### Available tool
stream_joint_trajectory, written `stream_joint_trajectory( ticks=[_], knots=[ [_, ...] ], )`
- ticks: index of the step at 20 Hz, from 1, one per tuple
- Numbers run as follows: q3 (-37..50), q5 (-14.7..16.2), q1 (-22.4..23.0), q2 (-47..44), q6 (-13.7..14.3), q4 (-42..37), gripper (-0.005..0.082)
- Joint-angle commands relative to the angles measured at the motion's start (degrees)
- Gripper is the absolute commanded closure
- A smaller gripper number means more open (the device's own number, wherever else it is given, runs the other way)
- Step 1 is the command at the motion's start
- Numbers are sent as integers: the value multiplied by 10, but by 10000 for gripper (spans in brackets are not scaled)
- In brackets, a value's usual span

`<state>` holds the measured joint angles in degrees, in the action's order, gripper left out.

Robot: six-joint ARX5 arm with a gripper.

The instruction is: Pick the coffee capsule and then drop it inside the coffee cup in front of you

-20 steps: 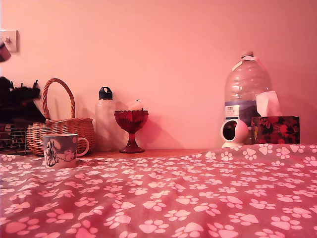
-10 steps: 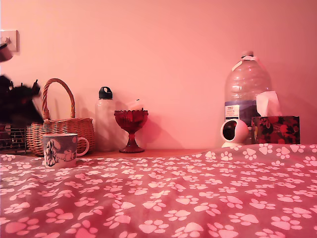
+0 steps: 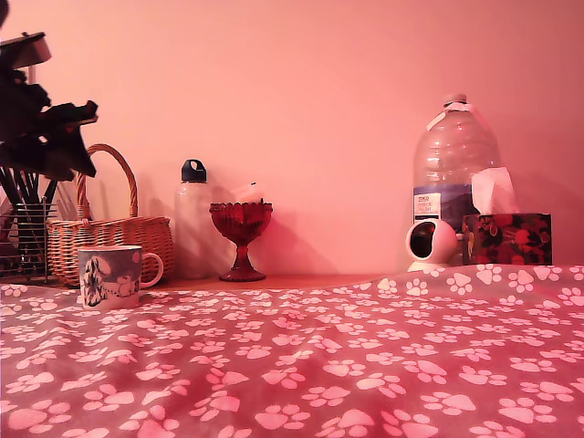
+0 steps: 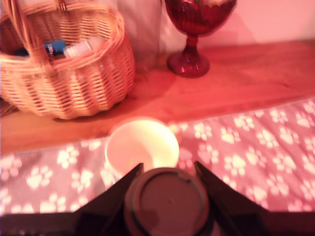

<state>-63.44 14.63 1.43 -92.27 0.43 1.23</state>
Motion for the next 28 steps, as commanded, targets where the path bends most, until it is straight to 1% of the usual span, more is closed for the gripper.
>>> stream_joint_trajectory(
  ticks=[1, 6, 14, 18, 25, 28],
  knots=[
    [-25, -1, 3, -31, 2, 14, 621],
    [-116, -1, 6, -89, 3, 79, 619],
    [-240, -2, 12, -179, 2, 160, 619],
    [-284, -12, 17, -221, 3, 185, 619],
    [-295, -27, 19, -264, 7, 180, 619],
    [-295, -28, 20, -275, 9, 181, 619]
  ],
)
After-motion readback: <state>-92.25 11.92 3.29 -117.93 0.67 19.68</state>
